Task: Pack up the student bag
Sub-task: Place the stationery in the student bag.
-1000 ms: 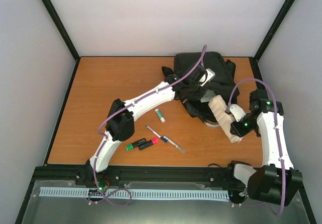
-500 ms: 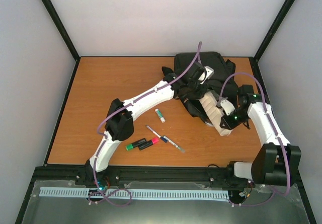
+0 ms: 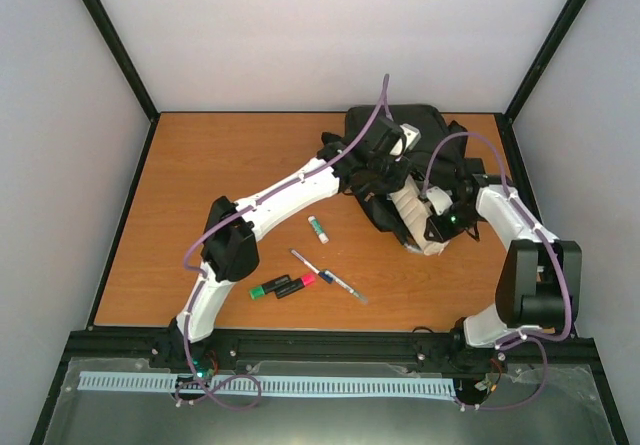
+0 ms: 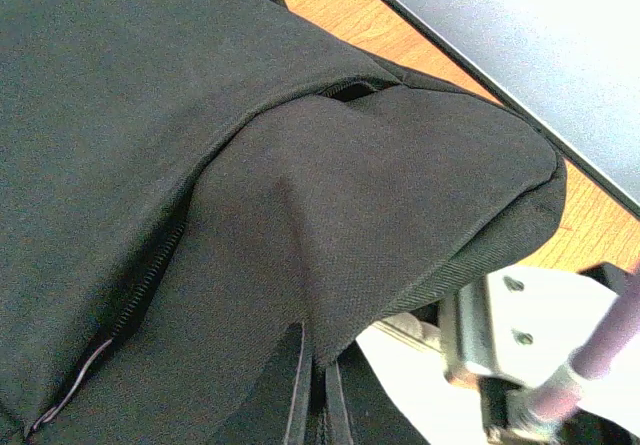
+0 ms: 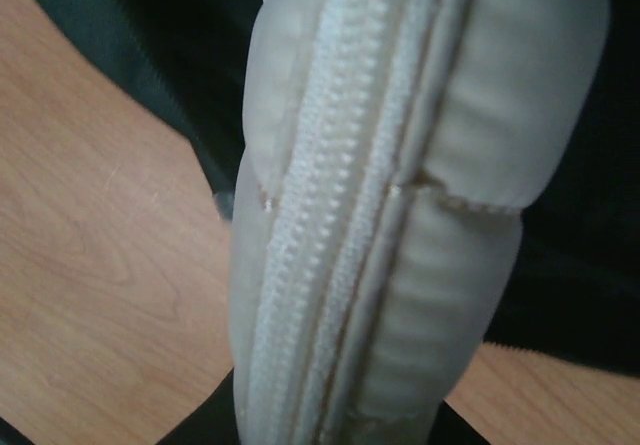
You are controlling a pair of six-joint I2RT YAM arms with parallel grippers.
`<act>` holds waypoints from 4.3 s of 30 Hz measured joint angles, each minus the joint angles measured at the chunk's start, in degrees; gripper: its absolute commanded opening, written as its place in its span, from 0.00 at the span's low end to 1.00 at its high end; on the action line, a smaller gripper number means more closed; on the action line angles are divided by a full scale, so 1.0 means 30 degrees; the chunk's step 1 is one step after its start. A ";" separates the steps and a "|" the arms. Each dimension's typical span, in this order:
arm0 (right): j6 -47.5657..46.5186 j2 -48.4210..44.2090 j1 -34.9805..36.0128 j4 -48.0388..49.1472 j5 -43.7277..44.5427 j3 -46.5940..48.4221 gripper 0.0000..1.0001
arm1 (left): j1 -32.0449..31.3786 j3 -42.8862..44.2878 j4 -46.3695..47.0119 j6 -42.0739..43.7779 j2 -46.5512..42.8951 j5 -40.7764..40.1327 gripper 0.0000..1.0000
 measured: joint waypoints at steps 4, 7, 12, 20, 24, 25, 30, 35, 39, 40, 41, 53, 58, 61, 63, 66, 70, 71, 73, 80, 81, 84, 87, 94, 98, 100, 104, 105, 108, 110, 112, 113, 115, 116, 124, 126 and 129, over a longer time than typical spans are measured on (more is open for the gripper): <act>0.0379 0.1268 0.0102 0.0495 -0.0634 0.1005 0.13 | 0.0000 -0.0444 0.0240 -0.0124 -0.0240 -0.0007 0.01; 0.0889 0.2135 0.0182 0.0976 -0.1406 0.1843 0.18 | 0.0000 -0.0860 0.0386 -0.0211 -0.0488 -0.0036 0.01; 0.1413 0.2951 0.0226 0.1523 -0.2565 0.2368 0.28 | 0.0051 -0.1239 0.0831 -0.0372 -0.0721 -0.0182 0.01; 0.1698 0.3228 0.0321 0.2339 -0.3614 0.2069 0.58 | 0.0095 -0.2528 0.1515 -0.0386 -0.1362 -0.0583 0.01; 0.1792 0.2710 0.0313 0.2725 -0.3570 0.1195 0.65 | 0.0073 -0.2958 0.1610 -0.0379 -0.1501 -0.0597 0.01; 0.1770 0.2390 0.0306 0.2739 -0.3497 0.0911 0.66 | 0.0073 -0.3075 0.1610 -0.0379 -0.1574 -0.0605 0.01; 0.1377 0.0189 0.0240 0.2361 -0.2645 -0.0153 0.70 | 0.0073 -0.4029 0.1916 -0.0386 -0.2164 -0.0627 0.01; 0.0379 -0.1304 0.0240 0.1865 -0.1639 -0.0794 0.73 | 0.0153 -0.4422 0.1996 -0.0393 -0.2506 -0.0648 0.01; -0.0605 -0.1851 0.0219 0.1559 -0.0809 -0.1282 0.76 | 0.0211 -0.4546 0.1989 -0.0401 -0.2521 -0.0641 0.01; -0.0831 -0.1989 0.0219 0.1486 -0.0648 -0.1362 0.76 | 0.0219 -0.4568 0.1982 -0.0393 -0.2521 -0.0648 0.01; -0.1202 -0.2280 0.0219 0.1362 -0.0437 -0.1530 0.76 | 0.0219 -0.4590 0.1989 -0.0393 -0.2521 -0.0641 0.01; -0.5617 -0.5799 0.0262 0.0182 0.1814 -0.3053 0.26 | 0.0299 -0.4721 0.1989 -0.0393 -0.2535 -0.0576 0.01; -0.7446 -0.5858 0.0539 0.0153 0.2295 -0.4444 0.04 | 0.0328 -0.4721 0.1982 -0.0401 -0.2535 -0.0466 0.01; -0.7978 -0.5843 0.1071 0.0466 0.2492 -0.4940 0.04 | 0.0342 -0.4721 0.1982 -0.0393 -0.2535 -0.0393 0.01; -0.8174 -0.5778 0.1443 0.0882 0.2572 -0.5078 0.04 | 0.0372 -0.4736 0.1989 -0.0393 -0.2535 -0.0291 0.01; -0.8276 -0.5479 0.1727 0.1814 0.2572 -0.5093 0.05 | 0.0393 -0.4750 0.1982 -0.0393 -0.2543 -0.0087 0.01; -0.8196 -0.4656 0.1894 0.3126 0.2543 -0.5093 0.07 | 0.0415 -0.4750 0.1974 -0.0401 -0.2543 0.0073 0.01; -0.8138 -0.4422 0.1923 0.3490 0.2543 -0.5093 0.07 | 0.0415 -0.4750 0.1960 -0.0401 -0.2543 0.0102 0.01; -0.8029 -0.4044 0.1967 0.4175 0.2455 -0.5093 0.07 | 0.0415 -0.4750 0.1923 -0.0401 -0.2557 0.0146 0.01; -0.7388 -0.3483 0.2076 0.7031 0.2200 -0.5093 0.14 | 0.0452 -0.4750 0.1865 -0.0393 -0.2645 0.0219 0.01; -0.7271 -0.3388 0.2091 0.7482 0.2178 -0.5093 0.14 | 0.0459 -0.4750 0.1872 -0.0393 -0.2667 0.0240 0.01; -0.6980 -0.2965 0.2157 0.8998 0.1996 -0.5093 0.14 | 0.0488 -0.4750 0.1741 -0.0401 -0.2688 0.0386 0.01; -0.6703 -0.2390 0.2229 1.0622 0.1807 -0.5173 0.14 | 0.0488 -0.4707 0.1559 -0.0408 -0.2688 0.0481 0.01; -0.5938 -0.1341 0.2601 1.3362 0.1428 -0.5690 0.17 | 0.0510 -0.4495 0.1282 -0.0408 -0.2718 0.0510 0.01; -0.6572 -0.1785 0.2841 1.3245 0.1326 -0.5967 0.17 | 0.0517 -0.4495 0.1202 -0.0393 -0.2725 0.0510 0.01; -0.7227 -0.2353 0.2885 1.2968 0.1450 -0.6244 0.17 | 0.0517 -0.4488 0.1151 -0.0386 -0.2725 0.0510 0.01; -0.9136 -0.3912 0.2914 1.2480 0.2331 -0.6980 0.15 | 0.0517 -0.4269 0.0816 -0.0233 -0.2725 0.0488 0.01; -0.9610 -0.4211 0.2922 1.2422 0.2608 -0.7096 0.14 | 0.0525 -0.4197 0.0714 -0.0189 -0.2725 0.0488 0.01; -1.0841 -0.4648 0.3045 1.2560 0.3402 -0.7286 0.12 | 0.0517 -0.3876 0.0342 -0.0036 -0.2725 0.0488 0.01; -1.1606 -0.4648 0.3242 1.2896 0.3942 -0.7329 0.11 | 0.0517 -0.3701 0.0153 -0.0007 -0.2725 0.0495 0.01; -1.2284 -0.4546 0.3548 1.3398 0.4459 -0.7359 0.11 | 0.0525 -0.3468 -0.0080 0.0022 -0.2718 0.0510 0.01; -1.2560 -0.4459 0.3716 1.3631 0.4612 -0.7359 0.11 | 0.0525 -0.3359 -0.0204 0.0029 -0.2718 0.0525 0.01; -1.3136 -0.4029 0.4160 1.4273 0.5158 -0.7351 0.10 | 0.0525 -0.3126 -0.0503 0.0036 -0.2718 0.0634 0.01; -1.3369 -0.3701 0.4357 1.4593 0.5428 -0.7351 0.10 | 0.0525 -0.3009 -0.0678 0.0036 -0.2718 0.0699 0.01; -1.4054 -0.1005 0.5617 1.7209 0.6710 -0.7315 0.10 | 0.0627 -0.2696 -0.0925 0.0051 -0.2565 0.1027 0.01; -1.4025 -0.0393 0.5901 1.8127 0.6980 -0.7308 0.10 | 0.0648 -0.2528 -0.1005 0.0058 -0.2455 0.1137 0.01; -1.3733 0.0634 0.6360 1.9708 0.7446 -0.7016 0.10 | 0.0663 -0.2339 -0.1239 0.0058 -0.2390 0.1362 0.01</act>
